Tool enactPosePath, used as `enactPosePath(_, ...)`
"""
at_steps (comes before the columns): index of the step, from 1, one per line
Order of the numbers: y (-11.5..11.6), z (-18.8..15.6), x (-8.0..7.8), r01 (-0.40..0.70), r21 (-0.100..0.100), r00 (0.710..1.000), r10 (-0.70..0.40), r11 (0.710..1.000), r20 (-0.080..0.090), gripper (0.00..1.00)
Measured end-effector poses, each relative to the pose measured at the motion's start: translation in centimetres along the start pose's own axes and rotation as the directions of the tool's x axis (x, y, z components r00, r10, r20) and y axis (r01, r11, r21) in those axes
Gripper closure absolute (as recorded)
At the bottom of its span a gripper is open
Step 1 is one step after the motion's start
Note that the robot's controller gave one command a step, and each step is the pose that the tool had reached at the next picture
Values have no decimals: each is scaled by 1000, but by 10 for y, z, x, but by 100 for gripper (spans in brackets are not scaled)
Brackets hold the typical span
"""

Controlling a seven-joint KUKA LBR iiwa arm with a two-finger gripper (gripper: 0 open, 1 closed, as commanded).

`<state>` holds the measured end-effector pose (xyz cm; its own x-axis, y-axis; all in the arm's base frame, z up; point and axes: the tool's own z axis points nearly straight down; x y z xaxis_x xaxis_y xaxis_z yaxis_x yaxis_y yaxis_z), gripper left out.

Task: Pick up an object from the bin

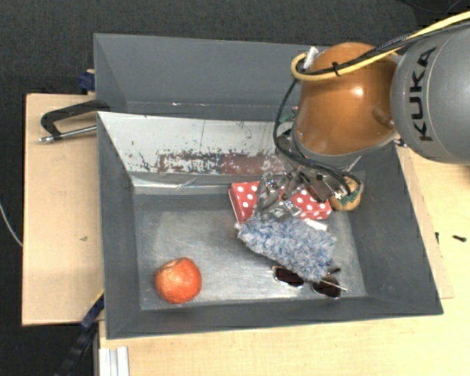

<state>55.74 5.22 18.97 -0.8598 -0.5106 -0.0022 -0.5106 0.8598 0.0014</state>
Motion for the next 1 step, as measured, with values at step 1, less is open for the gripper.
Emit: enactPosePath(1,-21,-26,-3,21,9,1000,-22,1000,16,100)
